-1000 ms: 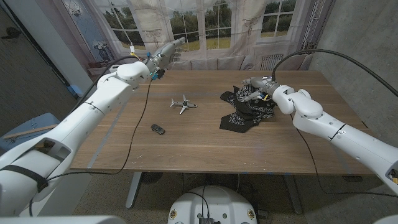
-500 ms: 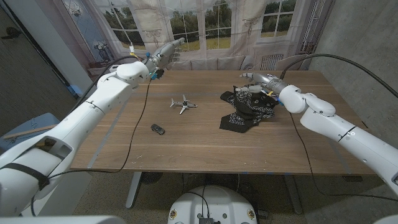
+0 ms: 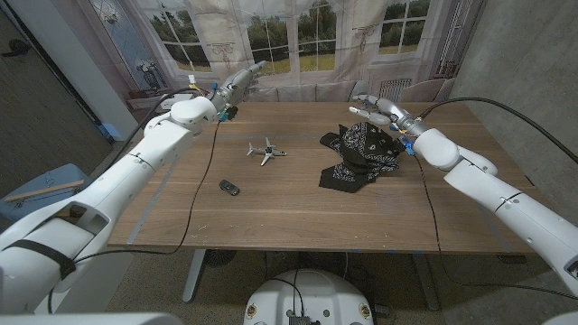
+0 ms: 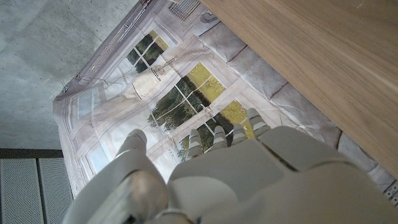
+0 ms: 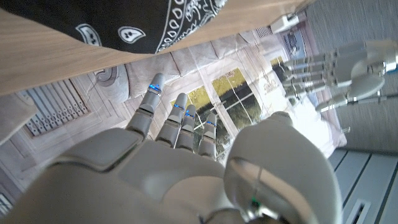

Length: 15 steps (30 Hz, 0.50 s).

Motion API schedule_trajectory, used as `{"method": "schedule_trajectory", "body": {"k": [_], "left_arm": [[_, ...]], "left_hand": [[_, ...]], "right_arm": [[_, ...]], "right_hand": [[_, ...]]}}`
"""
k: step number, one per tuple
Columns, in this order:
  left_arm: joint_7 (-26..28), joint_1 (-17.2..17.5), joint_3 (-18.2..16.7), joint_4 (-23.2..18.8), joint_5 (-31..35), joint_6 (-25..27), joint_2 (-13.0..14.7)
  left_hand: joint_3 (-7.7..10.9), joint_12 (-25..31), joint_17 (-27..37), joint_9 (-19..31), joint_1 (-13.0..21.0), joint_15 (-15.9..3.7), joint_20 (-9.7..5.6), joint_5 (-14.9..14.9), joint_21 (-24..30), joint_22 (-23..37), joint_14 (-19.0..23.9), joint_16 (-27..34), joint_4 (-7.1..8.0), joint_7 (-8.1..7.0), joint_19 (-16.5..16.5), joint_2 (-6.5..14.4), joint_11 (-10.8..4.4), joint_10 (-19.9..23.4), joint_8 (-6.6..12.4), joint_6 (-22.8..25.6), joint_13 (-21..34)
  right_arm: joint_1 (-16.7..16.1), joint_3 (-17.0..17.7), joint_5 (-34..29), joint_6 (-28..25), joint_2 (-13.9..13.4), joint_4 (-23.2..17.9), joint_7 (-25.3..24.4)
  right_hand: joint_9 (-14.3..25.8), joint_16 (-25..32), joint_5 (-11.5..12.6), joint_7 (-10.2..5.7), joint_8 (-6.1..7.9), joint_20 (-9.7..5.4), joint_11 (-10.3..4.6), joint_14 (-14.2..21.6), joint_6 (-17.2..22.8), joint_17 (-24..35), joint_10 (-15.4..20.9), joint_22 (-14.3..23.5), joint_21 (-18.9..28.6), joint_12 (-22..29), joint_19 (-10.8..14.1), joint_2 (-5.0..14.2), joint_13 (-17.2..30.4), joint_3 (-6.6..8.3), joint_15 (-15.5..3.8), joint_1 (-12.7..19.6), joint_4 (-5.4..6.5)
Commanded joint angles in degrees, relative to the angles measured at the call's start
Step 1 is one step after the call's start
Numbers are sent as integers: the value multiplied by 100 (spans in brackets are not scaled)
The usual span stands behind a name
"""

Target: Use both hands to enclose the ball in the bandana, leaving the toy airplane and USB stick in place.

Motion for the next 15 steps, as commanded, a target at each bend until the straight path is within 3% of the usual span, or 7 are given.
{"method": "schedule_trajectory", "body": {"k": [1, 3, 7, 15], "left_arm": [[-273, 86, 51, 903, 202, -1347, -260], [-312, 110, 44, 947, 157, -1373, -285], [-388, 150, 49, 1004, 74, -1347, -319], [-425, 305, 6, 891, -74, -1259, -295]], "left_hand": [[24, -8, -13, 10, 40, -120, -154, 32, -10, -13, -198, 1, -51, -81, 10, 14, -26, -57, -2, 48, -12], [17, -9, -17, 8, 34, -155, -163, 32, -26, -20, -228, -1, -54, -114, -18, 3, -30, -65, -22, 5, -18], [5, -17, -25, 5, 21, -208, -127, 33, -58, -32, -265, 3, -60, -137, -73, -13, -60, -98, -31, -18, -30], [-15, -13, -32, 1, -8, -184, 7, 36, -92, -42, -263, 24, -61, -177, -132, -34, -88, -104, -42, -56, -44]], "right_arm": [[-193, 391, 1635, 995, 235, 502, 185], [-222, 450, 1802, 1150, 267, 563, 224], [-264, 567, 2144, 1311, 323, 647, 304], [-187, 753, 2934, 1486, 578, 950, 560]], "right_hand": [[20, -42, -19, 52, -9, 26, 75, -120, 19, -37, -26, 27, -80, -51, -70, 62, -1, -5, -50, -61, -2], [19, -71, -38, 46, -16, -142, 69, -176, 29, -100, -35, 27, -127, -86, -95, 79, -19, -12, -56, -66, -34], [18, -96, -55, 31, -14, -296, 61, -232, 59, -162, -35, 27, -173, -117, -122, 109, -38, -14, -82, -75, -52], [15, -143, -85, 11, -7, -389, 11, -352, 129, -268, -72, 24, -234, -184, -130, 147, -77, -16, -127, -84, -81]]}}
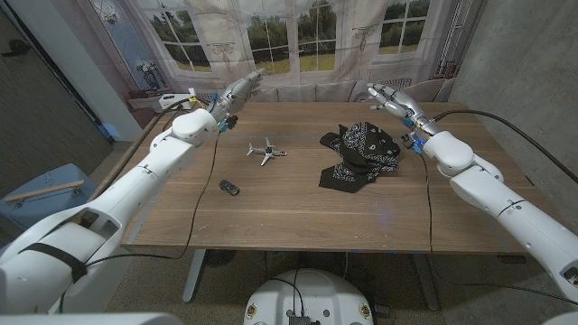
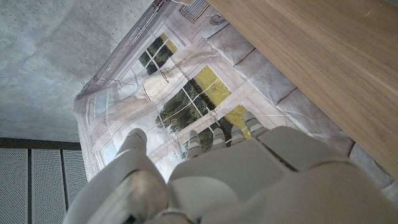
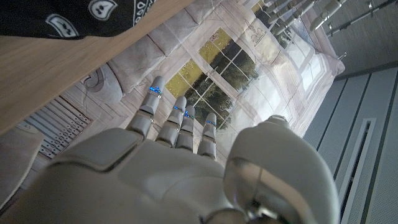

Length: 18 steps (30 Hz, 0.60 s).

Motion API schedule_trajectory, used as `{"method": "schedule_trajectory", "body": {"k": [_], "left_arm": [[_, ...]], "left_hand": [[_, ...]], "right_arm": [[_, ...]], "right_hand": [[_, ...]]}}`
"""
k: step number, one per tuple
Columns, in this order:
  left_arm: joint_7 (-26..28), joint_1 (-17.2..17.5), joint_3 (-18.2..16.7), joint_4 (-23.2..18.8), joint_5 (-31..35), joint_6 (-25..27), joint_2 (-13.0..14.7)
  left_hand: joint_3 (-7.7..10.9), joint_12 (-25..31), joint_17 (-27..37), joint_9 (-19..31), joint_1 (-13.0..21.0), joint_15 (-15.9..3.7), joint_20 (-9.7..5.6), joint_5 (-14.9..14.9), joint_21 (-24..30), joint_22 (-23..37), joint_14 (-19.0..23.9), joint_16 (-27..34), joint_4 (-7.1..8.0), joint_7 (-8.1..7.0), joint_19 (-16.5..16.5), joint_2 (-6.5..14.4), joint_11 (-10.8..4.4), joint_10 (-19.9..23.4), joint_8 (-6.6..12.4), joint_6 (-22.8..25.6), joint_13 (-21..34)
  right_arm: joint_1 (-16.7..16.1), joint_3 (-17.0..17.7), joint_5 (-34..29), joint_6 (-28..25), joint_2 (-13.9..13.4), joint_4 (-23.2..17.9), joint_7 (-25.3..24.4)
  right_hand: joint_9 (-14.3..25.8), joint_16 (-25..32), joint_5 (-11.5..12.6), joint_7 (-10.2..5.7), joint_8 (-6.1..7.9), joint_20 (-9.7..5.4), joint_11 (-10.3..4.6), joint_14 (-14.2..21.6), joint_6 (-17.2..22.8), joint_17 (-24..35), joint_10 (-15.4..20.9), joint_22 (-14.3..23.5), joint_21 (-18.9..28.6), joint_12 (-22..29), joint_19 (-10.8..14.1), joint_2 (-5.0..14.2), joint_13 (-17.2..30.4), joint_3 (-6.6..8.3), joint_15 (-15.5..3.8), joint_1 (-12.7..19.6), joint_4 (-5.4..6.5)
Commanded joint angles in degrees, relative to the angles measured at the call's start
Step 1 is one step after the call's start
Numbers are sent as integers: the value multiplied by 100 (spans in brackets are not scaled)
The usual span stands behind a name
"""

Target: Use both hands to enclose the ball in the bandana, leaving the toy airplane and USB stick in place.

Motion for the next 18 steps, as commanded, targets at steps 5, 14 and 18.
{"method": "schedule_trajectory", "body": {"k": [5, 14, 18], "left_arm": [[-193, 292, -51, 89, -298, -135, -71], [-297, 373, -59, 466, -545, -213, -293], [-337, 318, -60, 700, -611, -214, -384]], "left_hand": [[-23, -4, -8, 2, -22, -15, 84, 38, -14, 8, -227, 41, -11, -51, -16, -39, -26, -25, 2, -24, 6], [-34, 10, -10, 0, -55, -44, 78, 45, -4, 3, -204, 55, 3, -44, 28, -34, 8, 3, 8, -12, -2], [-37, 9, -10, 0, -70, -48, 77, 48, -9, 1, -206, 56, 11, -33, 25, -27, 29, -1, -3, -42, -5]], "right_arm": [[158, 327, 1630, 560, 500, 676, 461], [843, 94, 1644, 713, 1217, 1987, 341], [1170, 1, 1642, 1003, 1514, 2601, 475]], "right_hand": [[13, -29, -39, -13, -9, -83, -35, -78, 78, -69, -37, 24, -68, -63, 13, 27, -29, -10, -10, 48, -51], [8, -83, -72, -22, -37, -8, -57, -303, 81, -228, -111, 19, -198, -165, -94, 64, -85, 3, 79, 92, -114], [7, -90, -95, -21, -65, -214, -39, -419, 51, -342, -140, 18, -303, -221, -204, 89, -120, 16, 21, 130, -158]]}}
